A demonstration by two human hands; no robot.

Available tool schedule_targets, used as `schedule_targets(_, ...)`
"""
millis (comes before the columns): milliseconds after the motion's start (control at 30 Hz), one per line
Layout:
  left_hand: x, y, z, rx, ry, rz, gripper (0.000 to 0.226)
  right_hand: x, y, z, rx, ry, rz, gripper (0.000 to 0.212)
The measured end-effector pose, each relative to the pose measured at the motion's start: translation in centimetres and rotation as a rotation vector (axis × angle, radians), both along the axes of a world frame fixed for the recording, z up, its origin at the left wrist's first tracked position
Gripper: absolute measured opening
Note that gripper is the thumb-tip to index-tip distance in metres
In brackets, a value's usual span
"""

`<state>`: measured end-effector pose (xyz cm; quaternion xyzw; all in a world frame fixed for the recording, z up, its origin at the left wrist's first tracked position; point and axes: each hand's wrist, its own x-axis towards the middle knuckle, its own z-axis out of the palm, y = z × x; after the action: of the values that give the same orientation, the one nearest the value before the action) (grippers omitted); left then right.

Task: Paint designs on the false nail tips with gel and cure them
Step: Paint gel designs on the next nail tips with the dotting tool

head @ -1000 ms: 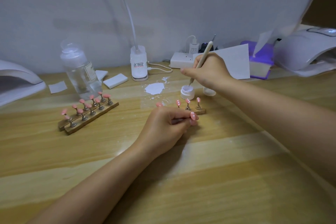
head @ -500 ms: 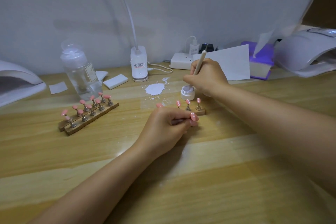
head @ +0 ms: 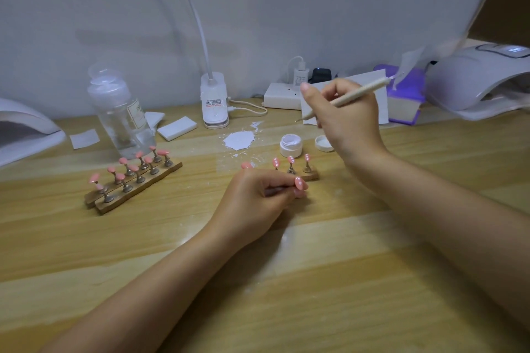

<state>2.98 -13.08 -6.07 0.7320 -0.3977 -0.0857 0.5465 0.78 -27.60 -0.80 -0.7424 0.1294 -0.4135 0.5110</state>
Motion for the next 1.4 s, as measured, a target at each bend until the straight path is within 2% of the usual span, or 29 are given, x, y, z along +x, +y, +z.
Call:
schedule_targets(133, -0.1, 0.0, 0.1, 0.000, -0.005, 0.004, 0.012, -3.0, 1.8, -1.7, 0.204, -0.038, 0.172, 0.029)
schedule_targets(300, -0.1, 0.1, 0.2, 0.006, -0.044, -0.014, 0.012, -4.5, 2.7, -3.5, 0.354, -0.025, 0.193, 0.035)
schedule_targets(533, -0.1, 0.2, 0.1, 0.016, -0.063, -0.040, 0.016, -4.8, 3.2, -3.3, 0.275, -0.022, 0.315, 0.044)
schedule_targets(1167, 0.0, 0.2, 0.2, 0.056, -0.091, -0.008, 0.019, -4.9, 3.6, -2.8, 0.233, 0.001, 0.341, 0.044)
schedule_targets(1400, -0.1, 0.2, 0.2, 0.051, -0.038, 0.001, 0.019, -4.8, 3.4, -3.0, 0.248, 0.008, 0.359, 0.043)
